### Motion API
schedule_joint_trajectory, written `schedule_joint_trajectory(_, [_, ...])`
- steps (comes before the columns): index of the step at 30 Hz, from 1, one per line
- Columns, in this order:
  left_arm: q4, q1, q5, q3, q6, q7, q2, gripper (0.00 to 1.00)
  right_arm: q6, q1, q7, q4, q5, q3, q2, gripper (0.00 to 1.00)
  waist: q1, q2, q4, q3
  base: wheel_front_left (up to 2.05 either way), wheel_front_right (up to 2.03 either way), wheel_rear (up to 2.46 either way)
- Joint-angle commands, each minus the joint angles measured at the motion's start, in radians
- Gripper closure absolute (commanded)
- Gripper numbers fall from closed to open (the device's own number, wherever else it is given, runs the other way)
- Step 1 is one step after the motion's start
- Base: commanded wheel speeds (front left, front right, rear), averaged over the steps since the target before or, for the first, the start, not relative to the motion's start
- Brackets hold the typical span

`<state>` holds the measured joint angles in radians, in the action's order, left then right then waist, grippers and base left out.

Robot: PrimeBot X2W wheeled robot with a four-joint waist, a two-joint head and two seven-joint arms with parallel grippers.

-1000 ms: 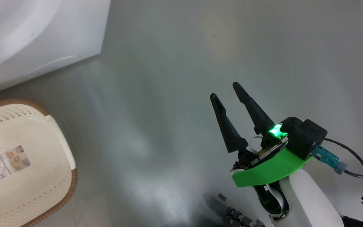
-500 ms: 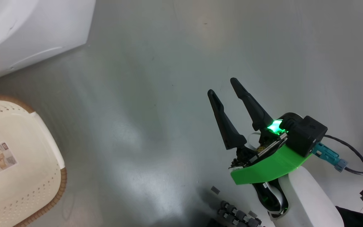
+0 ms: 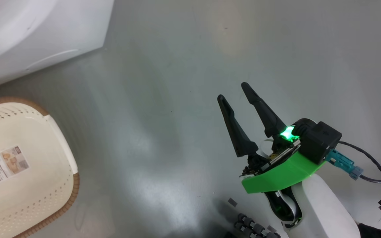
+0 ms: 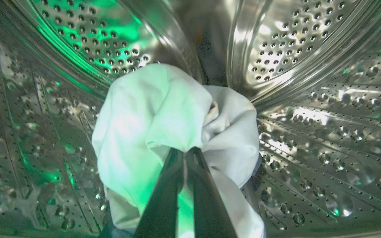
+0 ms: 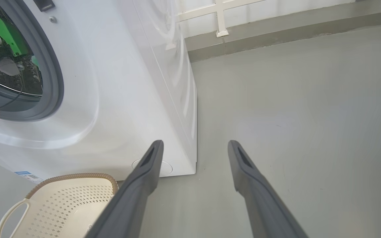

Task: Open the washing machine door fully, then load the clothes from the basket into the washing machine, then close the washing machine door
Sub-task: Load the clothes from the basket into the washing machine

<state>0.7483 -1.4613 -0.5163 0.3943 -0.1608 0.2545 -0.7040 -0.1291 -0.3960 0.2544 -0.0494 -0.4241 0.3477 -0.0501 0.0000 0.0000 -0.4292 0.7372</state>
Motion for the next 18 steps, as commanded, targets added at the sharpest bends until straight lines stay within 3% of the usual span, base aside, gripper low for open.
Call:
schedule_joint_trajectory(1, [-0.013,0.015,-0.014,-0.022,0.010,0.015,-0.038,1.00,-0.002,0.006,0.007,0.016,0.007,0.019,0.000,0.00,0.0000,0.0000,0.005,-0.008,0.00,0.00,0.00])
schedule_joint_trajectory(5, [0.007,0.033,-0.045,-0.033,0.022,0.022,-0.028,1.00,-0.002,0.004,0.007,0.011,0.010,0.020,0.000,0.00,0.0000,0.0000,0.009,-0.025,0.00,0.00,0.00])
schedule_joint_trajectory(6, [0.007,0.041,-0.043,-0.029,0.022,0.015,-0.027,0.41,-0.002,0.004,0.007,0.010,0.011,0.019,0.000,0.00,0.0000,0.0000,0.010,-0.029,0.00,0.00,0.00])
schedule_joint_trajectory(7, [0.008,0.049,-0.044,-0.028,0.022,0.009,-0.024,0.00,-0.002,0.005,0.007,0.008,0.013,0.018,0.000,0.00,0.0000,0.0000,0.012,-0.035,0.00,0.00,0.00])
schedule_joint_trajectory(18, [-0.020,0.195,-0.080,-0.039,0.013,-0.125,0.025,0.00,-0.002,0.025,0.007,-0.005,0.037,-0.010,0.000,0.00,0.0000,0.0000,0.054,-0.113,0.00,0.00,0.00])
